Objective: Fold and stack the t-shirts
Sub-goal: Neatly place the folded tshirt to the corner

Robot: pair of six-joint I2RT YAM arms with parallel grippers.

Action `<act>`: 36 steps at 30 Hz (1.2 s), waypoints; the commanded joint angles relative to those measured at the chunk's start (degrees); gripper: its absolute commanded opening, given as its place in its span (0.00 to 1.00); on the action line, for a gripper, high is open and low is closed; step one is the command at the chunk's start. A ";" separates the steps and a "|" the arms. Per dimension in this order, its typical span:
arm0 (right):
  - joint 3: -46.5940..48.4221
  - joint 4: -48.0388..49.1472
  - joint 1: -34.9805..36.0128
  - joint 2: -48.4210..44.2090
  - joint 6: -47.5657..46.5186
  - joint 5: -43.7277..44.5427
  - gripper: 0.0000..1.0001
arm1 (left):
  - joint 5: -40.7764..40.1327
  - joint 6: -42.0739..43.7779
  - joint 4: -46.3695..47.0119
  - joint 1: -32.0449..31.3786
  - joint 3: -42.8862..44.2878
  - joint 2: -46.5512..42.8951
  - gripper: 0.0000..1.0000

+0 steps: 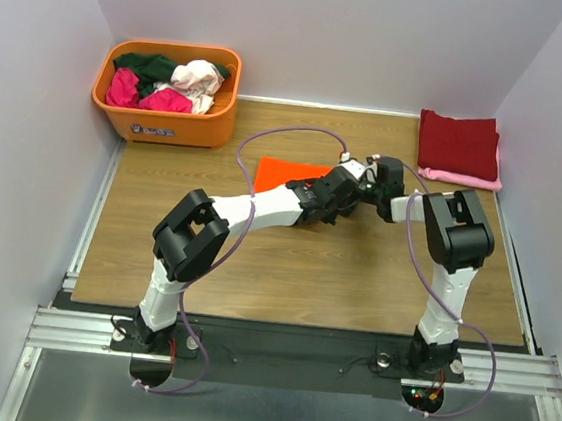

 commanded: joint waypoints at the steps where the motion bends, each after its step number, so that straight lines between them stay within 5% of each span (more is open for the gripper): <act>1: 2.05 0.01 3.32 4.38 0.01 1.14 0.87 | 1.01 -1.41 2.45 -0.34 0.18 -2.07 0.03; 6: 5.04 -1.82 4.29 5.62 -2.19 0.96 0.64 | 2.06 -2.38 3.06 -0.34 0.62 -1.72 0.06; 9: 7.76 -6.13 4.29 5.62 -5.52 1.40 0.39 | 4.00 -3.08 3.33 -0.34 1.33 -1.63 0.17; 13: 11.37 -13.33 4.21 4.83 -12.63 4.11 0.07 | 4.18 -5.01 3.41 -0.25 -0.07 -4.78 0.47; 14: 11.98 -16.30 3.95 4.65 -13.95 4.73 0.01 | 4.18 -5.02 4.37 -0.08 -1.04 -5.84 0.62; 18: 15.67 -24.91 3.07 3.42 -20.99 8.77 0.01 | 5.58 -4.66 5.17 2.02 -4.82 -11.11 0.89; 29: 47.81 -63.32 -2.02 8.07 -47.77 34.14 0.01 | 7.77 -0.45 0.52 25.21 -16.59 -29.12 0.93; 36: 62.67 -68.19 -4.40 13.26 -61.68 53.33 0.01 | 10.85 -2.11 6.57 31.47 -27.58 -34.33 0.97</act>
